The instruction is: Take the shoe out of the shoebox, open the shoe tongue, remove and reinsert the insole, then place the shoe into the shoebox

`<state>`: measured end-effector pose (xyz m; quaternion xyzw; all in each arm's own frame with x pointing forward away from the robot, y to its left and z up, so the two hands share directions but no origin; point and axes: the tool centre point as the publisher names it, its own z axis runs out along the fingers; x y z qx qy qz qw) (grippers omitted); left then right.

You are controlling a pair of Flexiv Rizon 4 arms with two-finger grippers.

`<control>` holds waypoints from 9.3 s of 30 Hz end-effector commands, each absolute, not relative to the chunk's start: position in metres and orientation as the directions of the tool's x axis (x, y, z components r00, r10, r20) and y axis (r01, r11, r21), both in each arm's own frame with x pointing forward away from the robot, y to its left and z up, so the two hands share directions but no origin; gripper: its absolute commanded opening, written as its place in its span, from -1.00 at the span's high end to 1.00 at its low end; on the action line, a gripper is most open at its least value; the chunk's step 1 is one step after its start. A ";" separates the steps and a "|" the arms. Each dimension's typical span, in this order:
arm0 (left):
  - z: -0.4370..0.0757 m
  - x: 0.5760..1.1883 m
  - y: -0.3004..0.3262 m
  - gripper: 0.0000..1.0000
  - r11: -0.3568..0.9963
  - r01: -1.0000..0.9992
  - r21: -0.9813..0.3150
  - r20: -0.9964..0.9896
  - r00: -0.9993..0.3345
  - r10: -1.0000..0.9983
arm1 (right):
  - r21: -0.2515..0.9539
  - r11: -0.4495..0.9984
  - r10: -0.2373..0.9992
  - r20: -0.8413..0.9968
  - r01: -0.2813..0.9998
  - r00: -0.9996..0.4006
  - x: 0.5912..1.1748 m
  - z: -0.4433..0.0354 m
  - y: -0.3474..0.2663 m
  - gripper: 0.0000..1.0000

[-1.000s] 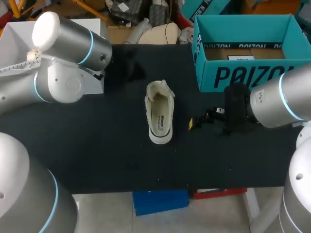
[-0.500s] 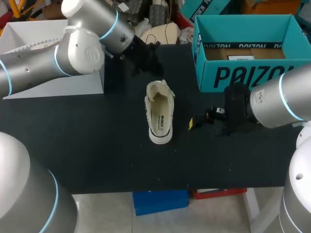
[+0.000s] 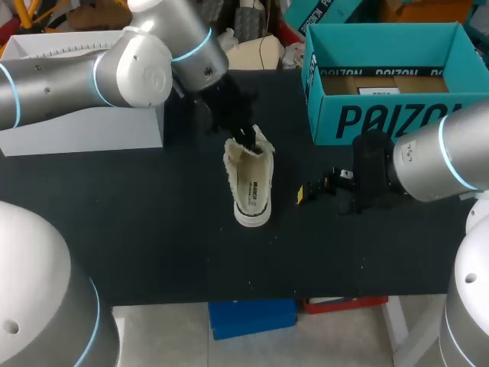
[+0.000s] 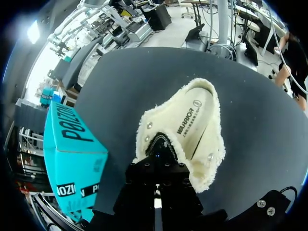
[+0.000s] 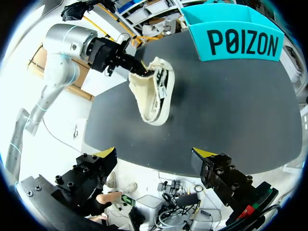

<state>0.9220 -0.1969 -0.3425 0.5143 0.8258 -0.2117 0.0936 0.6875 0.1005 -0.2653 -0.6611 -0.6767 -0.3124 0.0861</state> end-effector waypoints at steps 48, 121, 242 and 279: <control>-0.365 0.899 -0.203 1.00 0.313 0.942 -0.123 -0.366 -0.336 0.868 | 0.309 -0.069 0.842 0.529 0.949 -0.110 0.688 -0.266 0.102 -1.00; -0.256 0.852 -0.018 -1.00 0.770 0.053 -0.636 -0.100 -0.995 -0.014 | 0.309 -0.069 0.842 0.529 0.949 -0.110 0.688 -0.266 0.102 -1.00; -0.256 0.852 -0.018 -1.00 0.770 0.053 -0.636 -0.100 -0.995 -0.014 | 0.144 0.215 0.960 0.152 0.966 -0.236 0.879 -0.382 0.161 0.00; -0.256 0.852 -0.018 -1.00 0.770 0.053 -0.636 -0.100 -0.995 -0.014 | 0.141 0.322 0.924 0.169 0.936 -0.343 0.861 -0.348 0.145 1.00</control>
